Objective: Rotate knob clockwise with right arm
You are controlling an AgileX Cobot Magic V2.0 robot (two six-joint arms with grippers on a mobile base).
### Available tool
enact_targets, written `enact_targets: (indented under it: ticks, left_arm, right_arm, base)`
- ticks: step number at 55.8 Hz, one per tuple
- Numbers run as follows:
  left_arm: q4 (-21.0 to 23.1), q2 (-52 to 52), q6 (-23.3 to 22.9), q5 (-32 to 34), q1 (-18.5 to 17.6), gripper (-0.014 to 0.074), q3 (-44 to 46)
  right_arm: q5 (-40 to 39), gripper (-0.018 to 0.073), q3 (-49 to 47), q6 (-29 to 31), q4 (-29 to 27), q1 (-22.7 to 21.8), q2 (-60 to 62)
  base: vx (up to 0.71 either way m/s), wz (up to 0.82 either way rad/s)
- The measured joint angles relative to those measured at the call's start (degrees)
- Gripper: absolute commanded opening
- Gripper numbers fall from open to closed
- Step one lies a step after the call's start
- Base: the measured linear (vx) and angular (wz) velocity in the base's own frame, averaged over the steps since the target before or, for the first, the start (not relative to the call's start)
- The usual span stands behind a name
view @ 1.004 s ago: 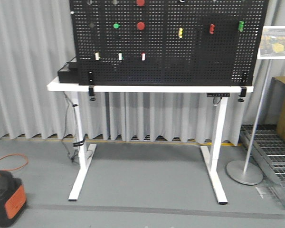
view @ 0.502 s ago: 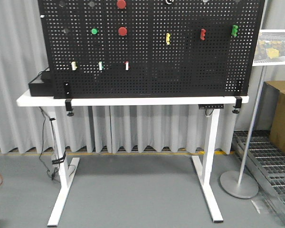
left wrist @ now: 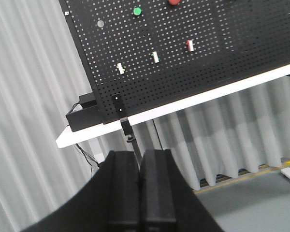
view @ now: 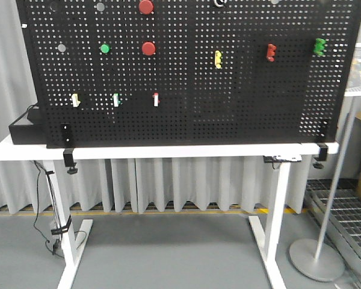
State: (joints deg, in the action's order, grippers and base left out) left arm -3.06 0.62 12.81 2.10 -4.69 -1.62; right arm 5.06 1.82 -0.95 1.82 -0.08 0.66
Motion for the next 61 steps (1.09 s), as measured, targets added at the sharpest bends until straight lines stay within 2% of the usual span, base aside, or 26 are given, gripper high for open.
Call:
enact_targets:
  ticks: [61]
  left_arm:
    - [0.0, 0.0, 0.0, 0.0, 0.0, -0.0006, 0.0]
  right_arm:
    - [0.0, -0.0007, 0.0, 0.0, 0.0, 0.0, 0.0]
  base:
    - [0.39, 0.06]
